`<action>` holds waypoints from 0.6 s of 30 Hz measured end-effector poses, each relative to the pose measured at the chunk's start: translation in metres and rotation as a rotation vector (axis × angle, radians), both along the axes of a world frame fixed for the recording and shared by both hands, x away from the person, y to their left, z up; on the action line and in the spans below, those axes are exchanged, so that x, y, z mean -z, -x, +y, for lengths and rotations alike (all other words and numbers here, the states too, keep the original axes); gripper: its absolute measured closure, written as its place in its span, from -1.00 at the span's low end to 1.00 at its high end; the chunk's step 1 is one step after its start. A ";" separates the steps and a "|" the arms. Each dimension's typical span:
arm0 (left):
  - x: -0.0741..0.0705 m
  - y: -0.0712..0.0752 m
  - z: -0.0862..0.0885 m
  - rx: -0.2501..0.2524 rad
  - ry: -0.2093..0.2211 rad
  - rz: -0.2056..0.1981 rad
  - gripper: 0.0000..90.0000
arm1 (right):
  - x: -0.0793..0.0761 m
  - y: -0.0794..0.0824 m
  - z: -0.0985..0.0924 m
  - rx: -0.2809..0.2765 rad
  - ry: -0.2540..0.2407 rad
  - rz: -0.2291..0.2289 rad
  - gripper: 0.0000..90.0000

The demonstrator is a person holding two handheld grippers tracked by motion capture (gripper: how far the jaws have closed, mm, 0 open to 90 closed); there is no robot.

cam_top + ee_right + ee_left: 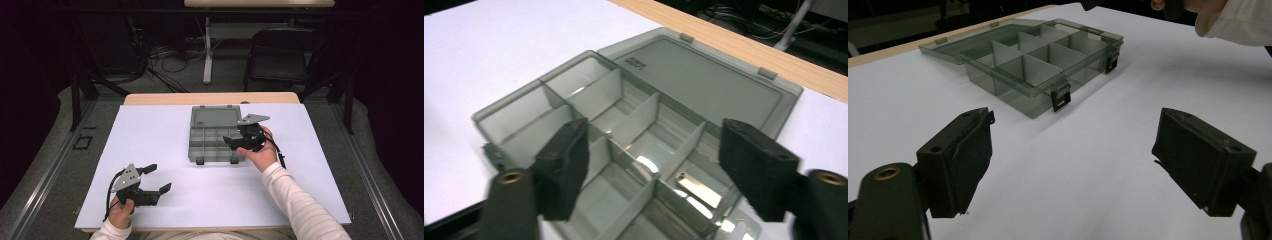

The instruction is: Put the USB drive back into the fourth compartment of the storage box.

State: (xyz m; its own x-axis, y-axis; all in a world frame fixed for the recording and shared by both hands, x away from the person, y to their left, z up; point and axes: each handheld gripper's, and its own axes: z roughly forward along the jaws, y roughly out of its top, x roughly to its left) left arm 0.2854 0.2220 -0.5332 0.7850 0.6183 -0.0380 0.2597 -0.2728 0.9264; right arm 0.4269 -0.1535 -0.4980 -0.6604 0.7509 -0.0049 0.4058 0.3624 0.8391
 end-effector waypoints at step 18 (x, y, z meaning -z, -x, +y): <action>0.000 0.001 0.001 -0.007 -0.003 0.003 -0.65 | -0.017 0.031 0.008 -0.023 -0.023 -0.013 -0.99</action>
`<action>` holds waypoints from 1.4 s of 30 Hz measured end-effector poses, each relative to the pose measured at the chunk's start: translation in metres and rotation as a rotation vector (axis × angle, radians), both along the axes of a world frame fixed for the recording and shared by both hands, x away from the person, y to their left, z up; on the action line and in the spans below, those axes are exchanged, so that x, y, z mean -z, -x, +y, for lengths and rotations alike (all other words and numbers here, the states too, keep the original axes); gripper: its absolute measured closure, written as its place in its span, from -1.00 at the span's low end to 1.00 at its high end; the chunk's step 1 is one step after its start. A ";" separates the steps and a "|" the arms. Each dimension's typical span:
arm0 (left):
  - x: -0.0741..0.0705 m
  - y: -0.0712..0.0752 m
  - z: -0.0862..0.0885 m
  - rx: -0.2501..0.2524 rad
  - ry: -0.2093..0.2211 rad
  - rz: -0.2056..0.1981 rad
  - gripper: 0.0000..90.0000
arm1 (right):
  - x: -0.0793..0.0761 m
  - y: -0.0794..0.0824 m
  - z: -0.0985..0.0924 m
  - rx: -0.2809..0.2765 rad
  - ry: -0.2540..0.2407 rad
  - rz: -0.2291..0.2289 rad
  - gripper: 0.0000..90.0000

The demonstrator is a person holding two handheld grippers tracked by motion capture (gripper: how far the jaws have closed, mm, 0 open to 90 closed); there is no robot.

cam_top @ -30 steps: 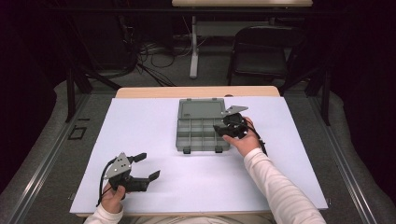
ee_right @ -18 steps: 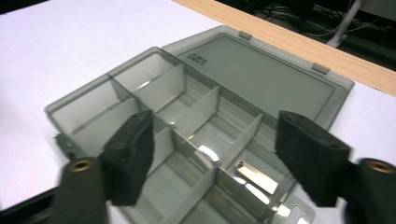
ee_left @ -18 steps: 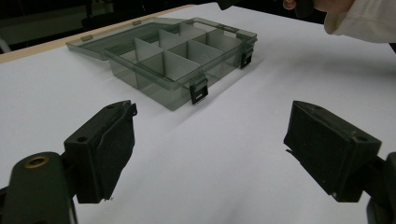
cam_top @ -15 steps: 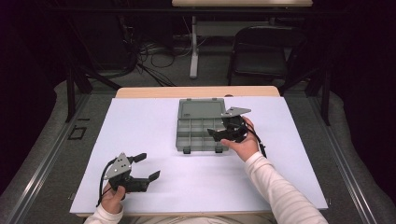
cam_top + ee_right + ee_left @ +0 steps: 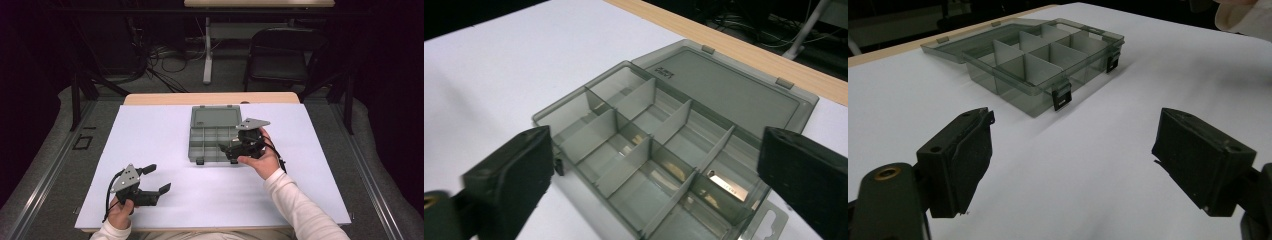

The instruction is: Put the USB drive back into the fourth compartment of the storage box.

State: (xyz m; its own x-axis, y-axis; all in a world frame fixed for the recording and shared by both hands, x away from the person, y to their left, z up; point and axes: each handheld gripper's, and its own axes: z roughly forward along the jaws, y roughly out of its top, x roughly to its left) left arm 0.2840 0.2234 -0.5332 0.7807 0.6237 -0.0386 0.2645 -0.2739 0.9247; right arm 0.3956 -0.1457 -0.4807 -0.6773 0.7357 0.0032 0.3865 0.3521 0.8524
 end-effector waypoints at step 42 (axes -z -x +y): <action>0.000 0.001 -0.001 -0.001 -0.004 -0.004 -0.65 | 0.024 0.088 -0.037 0.010 -0.076 -0.063 -1.00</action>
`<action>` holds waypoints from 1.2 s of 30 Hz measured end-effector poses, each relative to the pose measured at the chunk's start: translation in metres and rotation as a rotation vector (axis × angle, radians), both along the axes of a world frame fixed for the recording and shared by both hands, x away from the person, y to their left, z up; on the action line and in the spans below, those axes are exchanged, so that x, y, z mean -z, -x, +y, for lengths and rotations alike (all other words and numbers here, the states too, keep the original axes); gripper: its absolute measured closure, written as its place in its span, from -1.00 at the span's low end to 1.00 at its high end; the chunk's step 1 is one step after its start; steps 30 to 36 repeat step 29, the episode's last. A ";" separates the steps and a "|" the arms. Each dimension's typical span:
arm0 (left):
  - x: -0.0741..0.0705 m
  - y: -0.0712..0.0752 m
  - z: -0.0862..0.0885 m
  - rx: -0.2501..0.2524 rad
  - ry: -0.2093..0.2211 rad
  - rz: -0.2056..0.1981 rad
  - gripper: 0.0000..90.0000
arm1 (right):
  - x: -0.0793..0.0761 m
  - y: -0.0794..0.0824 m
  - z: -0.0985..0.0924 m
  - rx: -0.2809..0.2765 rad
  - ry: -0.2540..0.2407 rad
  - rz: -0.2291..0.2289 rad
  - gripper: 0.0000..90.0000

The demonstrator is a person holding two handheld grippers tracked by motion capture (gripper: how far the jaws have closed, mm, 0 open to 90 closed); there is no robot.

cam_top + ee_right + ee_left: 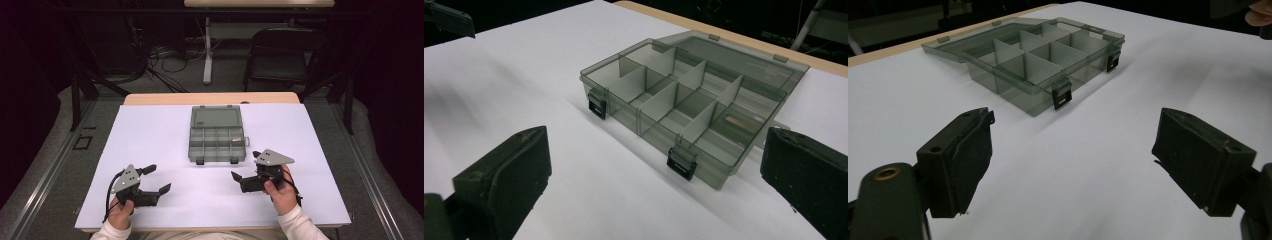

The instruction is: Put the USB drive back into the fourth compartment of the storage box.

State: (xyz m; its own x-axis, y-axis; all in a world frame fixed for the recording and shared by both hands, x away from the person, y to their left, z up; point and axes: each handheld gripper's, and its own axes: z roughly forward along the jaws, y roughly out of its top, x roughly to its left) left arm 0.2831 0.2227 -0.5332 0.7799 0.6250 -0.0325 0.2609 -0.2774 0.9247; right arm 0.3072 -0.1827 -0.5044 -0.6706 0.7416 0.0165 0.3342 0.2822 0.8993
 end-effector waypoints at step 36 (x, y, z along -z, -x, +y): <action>0.000 0.000 0.000 -0.001 -0.007 0.000 -0.65 | 0.032 -0.007 -0.005 0.016 0.044 0.054 -0.99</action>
